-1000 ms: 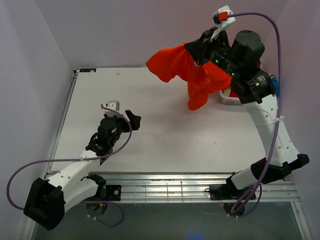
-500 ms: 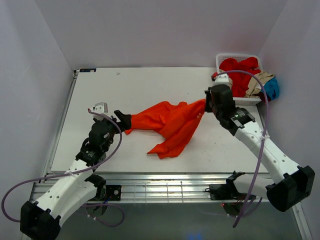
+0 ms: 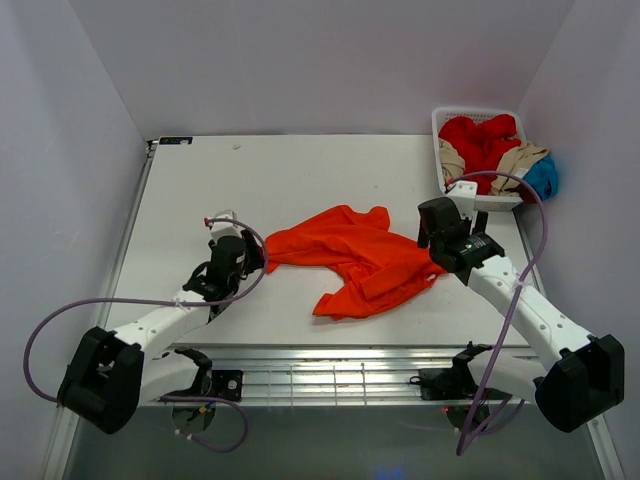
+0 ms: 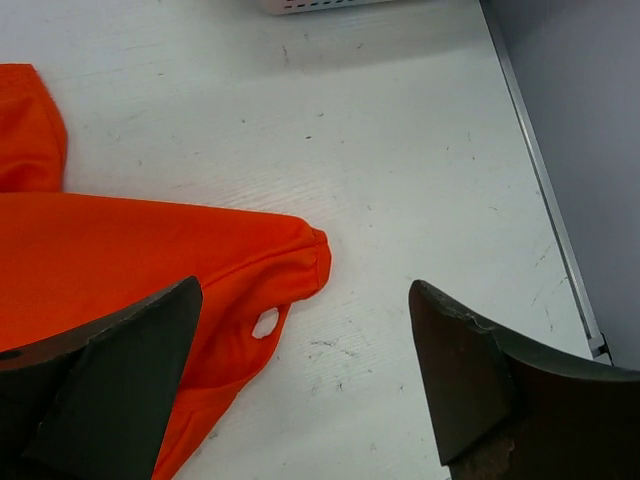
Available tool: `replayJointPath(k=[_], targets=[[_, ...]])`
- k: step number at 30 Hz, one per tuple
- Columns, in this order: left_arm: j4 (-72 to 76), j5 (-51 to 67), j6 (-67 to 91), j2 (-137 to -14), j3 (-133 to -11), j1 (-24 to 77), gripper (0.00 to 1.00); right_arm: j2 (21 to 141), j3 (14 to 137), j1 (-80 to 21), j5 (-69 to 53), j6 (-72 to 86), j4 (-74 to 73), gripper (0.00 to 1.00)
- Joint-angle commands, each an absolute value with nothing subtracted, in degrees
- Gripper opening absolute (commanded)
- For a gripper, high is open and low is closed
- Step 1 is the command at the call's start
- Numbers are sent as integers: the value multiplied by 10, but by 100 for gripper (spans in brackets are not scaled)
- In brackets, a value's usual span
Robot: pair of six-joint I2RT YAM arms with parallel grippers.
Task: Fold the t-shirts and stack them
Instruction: Move the tshirt to the center of the board, then flatten out the tshirt
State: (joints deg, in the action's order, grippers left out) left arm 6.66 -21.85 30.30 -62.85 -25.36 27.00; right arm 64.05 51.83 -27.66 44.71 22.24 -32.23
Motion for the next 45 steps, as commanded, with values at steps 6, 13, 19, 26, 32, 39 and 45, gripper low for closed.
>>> replayJointPath(k=[6,13,19,26,32,39,45], targets=[[112,-196,359,-710,-241,269,67,563,478,-279,371,179,-228,90],[167,-143,366,-748,-224,269,65,554,462,-279,365,176,-223,90],[172,-131,378,-800,-236,269,62,558,452,-279,359,178,-214,90],[172,-128,388,-825,-241,269,27,579,442,-279,333,182,-189,92],[171,-131,384,-829,-245,269,0,612,421,-279,221,172,-147,93],[137,-164,379,-749,-236,269,0,650,370,-310,39,156,-72,94],[77,-188,366,-717,-266,269,0,642,352,-351,26,166,-53,94]])
